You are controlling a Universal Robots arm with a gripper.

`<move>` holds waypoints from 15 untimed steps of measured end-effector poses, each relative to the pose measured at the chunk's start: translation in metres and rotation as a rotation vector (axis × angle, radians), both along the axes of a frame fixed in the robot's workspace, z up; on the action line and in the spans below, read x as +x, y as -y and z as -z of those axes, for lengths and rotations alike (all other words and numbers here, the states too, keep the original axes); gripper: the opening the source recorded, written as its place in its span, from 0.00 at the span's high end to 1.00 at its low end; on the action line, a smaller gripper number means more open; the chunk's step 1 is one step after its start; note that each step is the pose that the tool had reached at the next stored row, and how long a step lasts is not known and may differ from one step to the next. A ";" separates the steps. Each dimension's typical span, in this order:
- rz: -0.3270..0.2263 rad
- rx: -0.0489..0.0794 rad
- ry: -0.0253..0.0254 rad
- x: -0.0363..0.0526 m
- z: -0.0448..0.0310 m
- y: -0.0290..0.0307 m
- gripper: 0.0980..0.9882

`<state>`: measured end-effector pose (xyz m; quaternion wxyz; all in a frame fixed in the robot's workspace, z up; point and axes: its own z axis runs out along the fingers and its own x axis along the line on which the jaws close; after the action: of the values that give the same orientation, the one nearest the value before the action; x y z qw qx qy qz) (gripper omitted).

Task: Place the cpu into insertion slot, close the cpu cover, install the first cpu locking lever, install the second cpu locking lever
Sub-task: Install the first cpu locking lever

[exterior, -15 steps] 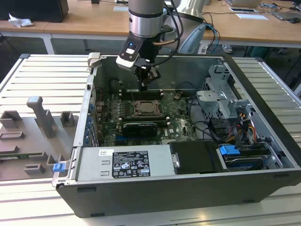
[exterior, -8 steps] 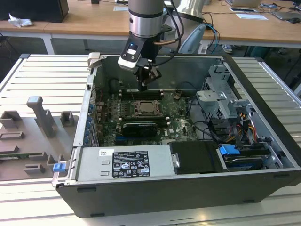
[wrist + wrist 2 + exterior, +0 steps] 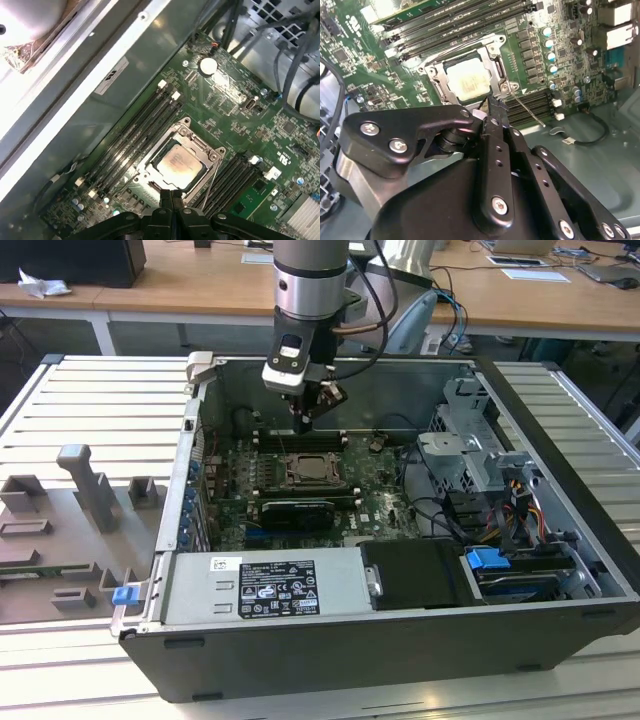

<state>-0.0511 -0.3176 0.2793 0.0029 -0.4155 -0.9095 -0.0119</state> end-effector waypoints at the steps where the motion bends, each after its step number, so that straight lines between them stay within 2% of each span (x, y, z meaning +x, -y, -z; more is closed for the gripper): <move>1: -0.015 0.000 0.0000 0.0000 0.0000 0.0000 0.99; 15: -0.211 0.000 0.0000 0.0000 0.0000 0.0000 0.99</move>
<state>-0.0511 -0.3176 0.2793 0.0041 -0.3173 -0.9483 -0.0115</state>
